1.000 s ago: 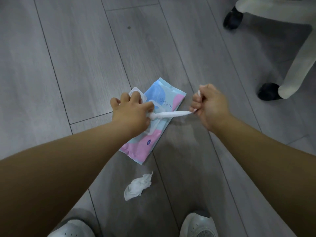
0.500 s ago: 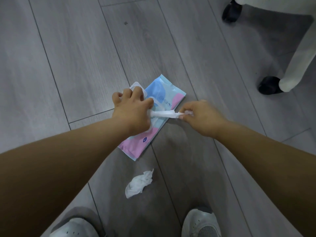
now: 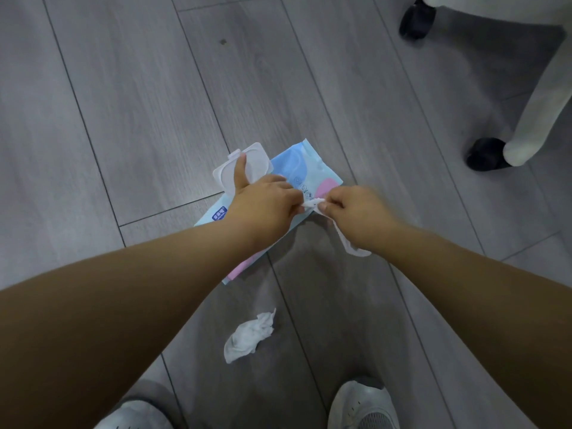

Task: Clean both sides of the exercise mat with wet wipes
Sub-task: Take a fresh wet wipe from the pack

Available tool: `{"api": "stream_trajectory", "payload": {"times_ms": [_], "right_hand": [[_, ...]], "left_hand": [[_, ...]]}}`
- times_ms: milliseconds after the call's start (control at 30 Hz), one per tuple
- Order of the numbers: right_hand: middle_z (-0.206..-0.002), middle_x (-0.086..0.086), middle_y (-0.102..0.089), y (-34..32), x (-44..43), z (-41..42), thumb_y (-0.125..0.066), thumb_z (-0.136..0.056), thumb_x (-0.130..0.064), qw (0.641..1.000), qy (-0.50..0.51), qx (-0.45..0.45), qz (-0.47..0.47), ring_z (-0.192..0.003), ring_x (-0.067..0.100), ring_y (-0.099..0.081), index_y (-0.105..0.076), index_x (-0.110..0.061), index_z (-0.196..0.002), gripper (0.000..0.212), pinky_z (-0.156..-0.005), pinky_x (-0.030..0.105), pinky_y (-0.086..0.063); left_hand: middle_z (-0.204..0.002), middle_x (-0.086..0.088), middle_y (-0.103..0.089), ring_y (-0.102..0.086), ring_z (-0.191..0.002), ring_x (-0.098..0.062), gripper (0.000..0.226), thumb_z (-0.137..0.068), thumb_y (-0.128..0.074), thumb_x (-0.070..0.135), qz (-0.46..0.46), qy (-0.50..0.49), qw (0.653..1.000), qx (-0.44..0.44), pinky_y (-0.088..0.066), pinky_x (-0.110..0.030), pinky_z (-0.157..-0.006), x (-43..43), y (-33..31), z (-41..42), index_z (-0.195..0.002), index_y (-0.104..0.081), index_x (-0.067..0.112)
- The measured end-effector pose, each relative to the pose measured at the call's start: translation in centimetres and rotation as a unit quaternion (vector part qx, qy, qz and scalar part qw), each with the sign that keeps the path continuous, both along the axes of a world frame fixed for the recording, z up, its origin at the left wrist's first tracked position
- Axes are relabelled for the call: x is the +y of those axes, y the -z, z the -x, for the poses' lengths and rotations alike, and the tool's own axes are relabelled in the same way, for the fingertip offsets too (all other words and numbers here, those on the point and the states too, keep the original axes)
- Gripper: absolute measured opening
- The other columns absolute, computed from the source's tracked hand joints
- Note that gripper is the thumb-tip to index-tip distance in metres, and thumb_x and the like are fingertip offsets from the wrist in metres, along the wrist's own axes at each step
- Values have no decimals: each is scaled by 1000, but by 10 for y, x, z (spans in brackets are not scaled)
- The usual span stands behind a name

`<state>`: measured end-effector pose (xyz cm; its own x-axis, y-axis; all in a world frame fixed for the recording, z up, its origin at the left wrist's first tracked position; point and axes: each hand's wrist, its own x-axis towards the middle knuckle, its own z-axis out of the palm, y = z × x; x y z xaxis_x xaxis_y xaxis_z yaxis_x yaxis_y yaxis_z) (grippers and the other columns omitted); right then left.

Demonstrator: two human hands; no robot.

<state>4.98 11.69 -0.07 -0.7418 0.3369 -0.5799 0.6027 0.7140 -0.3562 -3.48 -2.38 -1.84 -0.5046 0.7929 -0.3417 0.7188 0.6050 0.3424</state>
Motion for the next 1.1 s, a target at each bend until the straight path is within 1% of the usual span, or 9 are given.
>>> {"api": "stream_trajectory", "payload": {"times_ms": [133, 267, 367, 467, 633, 700, 800, 900, 1100], "right_hand": [[-87, 5, -57, 4, -2, 9, -47, -96, -29, 999, 41, 5, -11, -80, 22, -56, -62, -12, -91, 23, -67, 26, -40], [-87, 4, -57, 6, -1, 20, -51, -95, -29, 997, 80, -1, -22, -74, 16, -53, -60, -12, -91, 20, -53, 19, -35], [-90, 4, -59, 14, -7, 30, -51, -95, -31, 995, 86, -22, -37, -75, 16, -55, -61, -11, -96, 22, -60, 22, -41], [-85, 3, -55, 15, 1, 37, -51, -96, -26, 989, 131, -56, -49, -67, 14, -50, -58, -10, -103, 19, -55, 20, -37], [-111, 19, -61, 7, 63, -10, -45, -96, -18, 975, 158, -128, -90, -102, 34, -56, -61, 2, -111, 29, -79, 32, -42], [-92, 14, -62, 14, 50, -16, -52, -94, -24, 981, 174, -88, -18, -85, 28, -57, -66, -6, -93, 23, -65, 28, -41], [-68, 5, -51, 12, 31, 2, -51, -94, -25, 986, 165, 11, 22, -61, 16, -46, -54, -15, -66, 30, -51, 24, -31], [-69, 3, -52, 4, 24, 10, -52, -94, -27, 982, 161, 77, 64, -61, 12, -45, -60, -10, -77, 26, -55, 23, -35], [-67, 5, -57, 1, 3, -29, -60, -89, -22, 967, 211, 83, 117, -64, 16, -49, -66, -8, -75, 20, -64, 30, -40]], "left_hand": [[-104, 10, -61, -53, -108, -11, 23, -99, -40, 27, -2, 1, 1000, -15, 3, -57, -112, 3, 0, 1, -101, -63, 29], [-101, 10, -60, -55, -103, -13, 20, -98, -42, 24, 3, -15, 1000, -22, -2, -57, -112, 7, 1, 3, -100, -61, 30], [-94, 11, -56, -55, -101, -14, 19, -97, -44, 21, 3, -34, 999, -34, -3, -56, -113, 12, 2, 5, -98, -61, 30], [-95, 8, -56, -55, -100, -15, 19, -96, -46, 18, 2, -27, 999, -47, -4, -55, -114, 13, -3, 3, -99, -63, 26], [-84, 11, -48, -53, -89, -17, 19, -96, -43, 18, -5, -20, 999, -44, -12, -52, -112, -31, 4, 10, -88, -58, 26], [-86, 10, -49, -49, -86, -15, 21, -98, -40, 19, 0, -47, 997, -54, -10, -53, -113, -24, 4, 20, -90, -58, 24], [-95, 5, -55, -50, -93, -16, 22, -99, -41, 27, 11, -53, 996, -76, -13, -59, -110, -5, 3, 20, -97, -61, 19], [-103, 1, -59, -52, -98, -19, 26, -98, -42, 38, 9, -60, 997, -55, -20, -56, -108, -6, 4, 17, -98, -60, 18], [-140, 1, -44, -42, -125, -24, 45, -92, -55, 31, -2, -93, 994, -55, -29, -50, -109, -33, -16, -18, -135, -47, 22]]}}
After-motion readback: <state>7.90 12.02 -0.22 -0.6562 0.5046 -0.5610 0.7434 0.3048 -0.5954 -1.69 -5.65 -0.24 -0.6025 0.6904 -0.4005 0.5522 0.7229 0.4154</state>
